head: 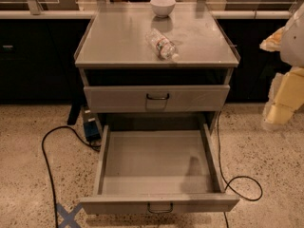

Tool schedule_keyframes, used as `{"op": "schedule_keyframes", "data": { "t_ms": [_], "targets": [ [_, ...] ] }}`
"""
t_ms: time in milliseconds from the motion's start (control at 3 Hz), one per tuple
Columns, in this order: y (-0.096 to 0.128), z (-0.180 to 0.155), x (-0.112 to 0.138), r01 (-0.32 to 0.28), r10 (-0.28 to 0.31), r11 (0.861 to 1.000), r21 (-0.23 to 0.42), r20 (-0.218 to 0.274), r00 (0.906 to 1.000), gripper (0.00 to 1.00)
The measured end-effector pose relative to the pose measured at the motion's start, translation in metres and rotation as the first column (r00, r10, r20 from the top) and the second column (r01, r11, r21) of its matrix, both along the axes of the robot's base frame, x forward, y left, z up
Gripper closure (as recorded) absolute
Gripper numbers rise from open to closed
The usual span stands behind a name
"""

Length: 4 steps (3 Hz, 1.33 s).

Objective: Place water bottle into middle drawer

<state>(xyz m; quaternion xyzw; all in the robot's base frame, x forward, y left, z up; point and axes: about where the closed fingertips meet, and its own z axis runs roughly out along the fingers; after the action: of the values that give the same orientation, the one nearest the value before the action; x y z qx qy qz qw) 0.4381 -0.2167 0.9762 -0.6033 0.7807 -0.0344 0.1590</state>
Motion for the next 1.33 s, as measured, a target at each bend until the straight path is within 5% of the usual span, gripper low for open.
{"op": "schedule_keyframes", "data": {
  "t_ms": [667,1000,1333],
  "targets": [
    [0.007,-0.01,0.016,-0.014,0.014,1.0,-0.01,0.023,0.9996,0.0],
    [0.028,-0.019,0.061,-0.044,0.046,0.999,-0.018,0.097,0.9943,0.0],
    [0.052,-0.017,0.111,-0.068,0.072,0.997,-0.027,0.191,0.9789,0.0]
  ]
}}
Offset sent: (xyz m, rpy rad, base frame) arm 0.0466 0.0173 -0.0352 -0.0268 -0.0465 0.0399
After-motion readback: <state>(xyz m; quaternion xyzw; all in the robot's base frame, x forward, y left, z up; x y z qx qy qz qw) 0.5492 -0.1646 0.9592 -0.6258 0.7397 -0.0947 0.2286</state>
